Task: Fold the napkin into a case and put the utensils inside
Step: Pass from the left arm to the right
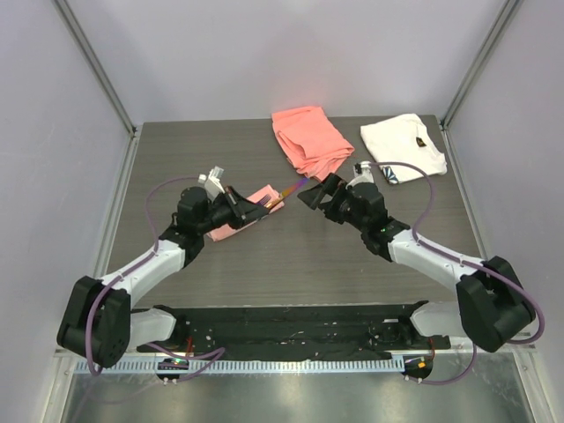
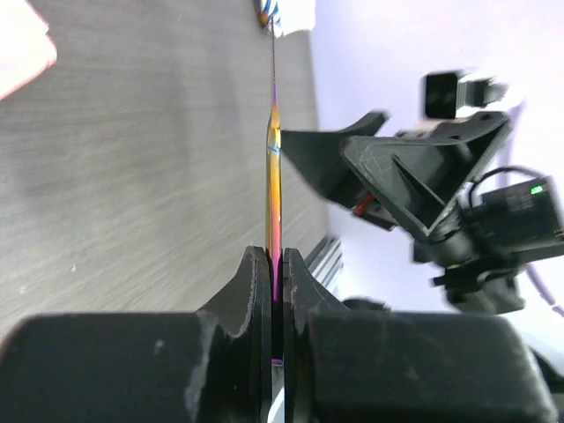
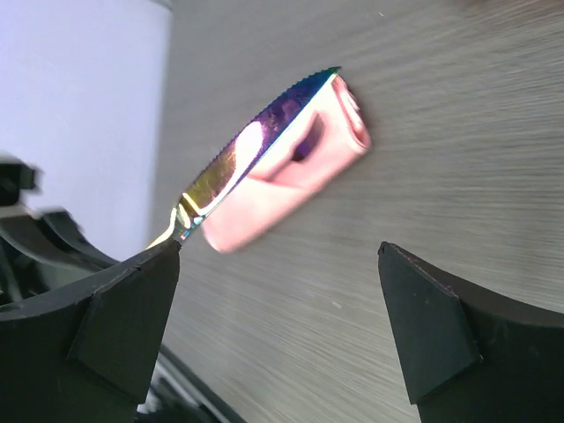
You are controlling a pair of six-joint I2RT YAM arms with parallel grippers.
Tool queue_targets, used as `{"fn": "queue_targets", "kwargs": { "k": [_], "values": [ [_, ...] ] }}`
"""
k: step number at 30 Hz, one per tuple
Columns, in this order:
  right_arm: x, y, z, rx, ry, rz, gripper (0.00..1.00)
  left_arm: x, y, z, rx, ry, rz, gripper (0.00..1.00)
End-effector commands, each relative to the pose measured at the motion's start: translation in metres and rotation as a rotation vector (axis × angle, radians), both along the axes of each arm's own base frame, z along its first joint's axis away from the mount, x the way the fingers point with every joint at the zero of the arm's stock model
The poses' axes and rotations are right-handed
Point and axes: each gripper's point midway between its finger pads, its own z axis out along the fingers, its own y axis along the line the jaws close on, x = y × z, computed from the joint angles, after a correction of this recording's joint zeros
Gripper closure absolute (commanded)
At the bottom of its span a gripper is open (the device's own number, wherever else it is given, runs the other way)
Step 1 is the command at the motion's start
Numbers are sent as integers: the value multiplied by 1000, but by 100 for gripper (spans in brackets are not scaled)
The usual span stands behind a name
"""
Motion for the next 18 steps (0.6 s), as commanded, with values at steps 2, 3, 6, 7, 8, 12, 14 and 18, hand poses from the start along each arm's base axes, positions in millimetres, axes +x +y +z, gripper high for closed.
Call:
{"fn": "queue_targets", "kwargs": {
  "k": [2,3,6,7,8,12,14,18],
  "values": [
    [33,17,74,405,-139,-137,3,20,2,54,-197,-166,90,100],
    [34,18,76,429,-162,-135,5,19,1,55,-208,-168,89,100],
    [38,18,79,495,-234,-126,43,20,1,55,-238,-154,97,100],
    [39,20,80,517,-239,-113,52,19,1,57,-247,-151,94,100],
    [42,26,78,530,-241,-92,54,18,1,60,-266,-152,91,100],
    [46,29,76,578,-253,-90,54,16,1,60,-278,-141,88,100],
    [48,31,83,593,-283,-82,54,15,2,58,-282,-129,93,100],
    [46,31,89,604,-309,-52,57,14,3,57,-306,-109,91,100]
  ]
}}
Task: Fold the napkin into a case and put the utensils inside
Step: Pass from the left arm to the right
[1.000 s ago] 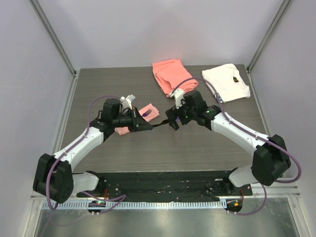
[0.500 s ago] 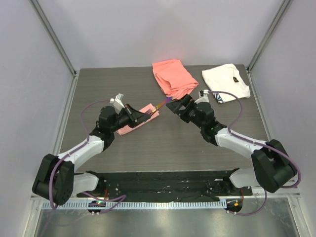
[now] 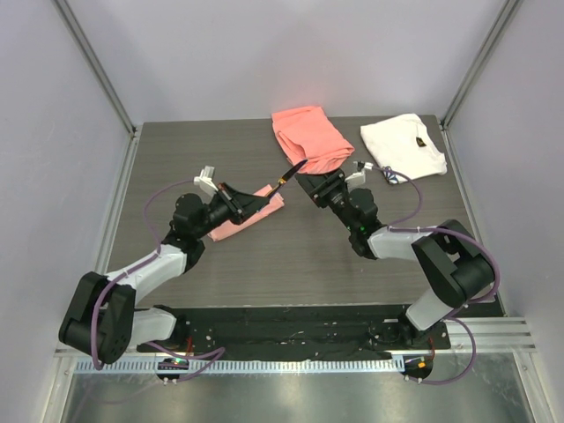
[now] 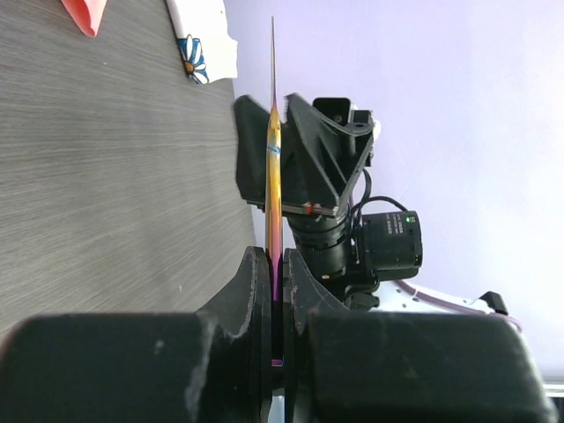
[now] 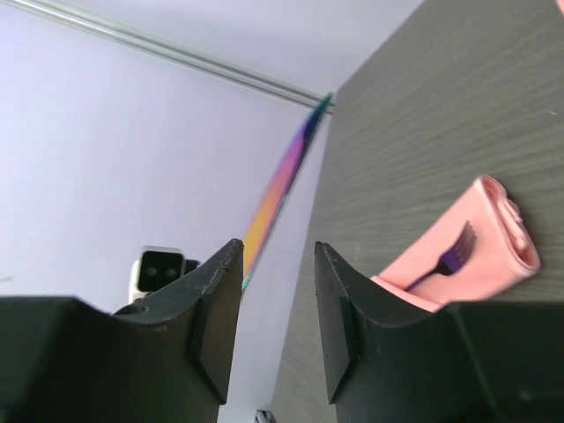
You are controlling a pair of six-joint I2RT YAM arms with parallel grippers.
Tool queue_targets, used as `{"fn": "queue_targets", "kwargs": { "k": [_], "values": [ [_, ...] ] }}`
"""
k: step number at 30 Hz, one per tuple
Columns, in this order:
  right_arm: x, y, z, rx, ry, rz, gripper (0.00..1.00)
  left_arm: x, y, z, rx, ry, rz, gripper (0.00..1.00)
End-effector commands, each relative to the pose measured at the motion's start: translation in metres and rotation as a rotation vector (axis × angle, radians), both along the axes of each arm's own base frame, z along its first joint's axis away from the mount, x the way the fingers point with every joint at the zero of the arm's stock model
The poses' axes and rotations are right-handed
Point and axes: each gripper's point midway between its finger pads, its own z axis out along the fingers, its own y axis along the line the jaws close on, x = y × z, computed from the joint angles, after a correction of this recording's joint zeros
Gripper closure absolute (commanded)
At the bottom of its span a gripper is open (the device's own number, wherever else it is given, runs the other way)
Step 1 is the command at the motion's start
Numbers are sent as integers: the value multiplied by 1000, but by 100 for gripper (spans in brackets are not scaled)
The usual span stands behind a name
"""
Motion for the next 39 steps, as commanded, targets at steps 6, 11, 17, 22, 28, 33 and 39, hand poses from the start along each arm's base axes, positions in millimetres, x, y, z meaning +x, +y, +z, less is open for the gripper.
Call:
{"fn": "queue_targets", "kwargs": {
  "k": [6,11,17,22,28,33,39],
  "values": [
    [5,-11,53,117,-160,1,59,-1,3,26,-84,-67,-2,100],
    [11,-10,51,119,-155,13,61,-3,4,27,-113,-66,-11,100],
    [17,-5,52,113,-169,33,62,-4,3,25,-123,-54,-19,100],
    [24,0,51,112,-174,42,70,-7,3,24,-133,-45,-29,100],
    [27,4,51,160,-186,76,86,-9,3,22,-138,-35,-30,100],
    [31,2,50,165,-189,80,84,-9,3,22,-143,-32,-38,100],
    [36,5,50,177,-190,103,83,-10,2,24,-151,-30,-51,100]
  ]
}}
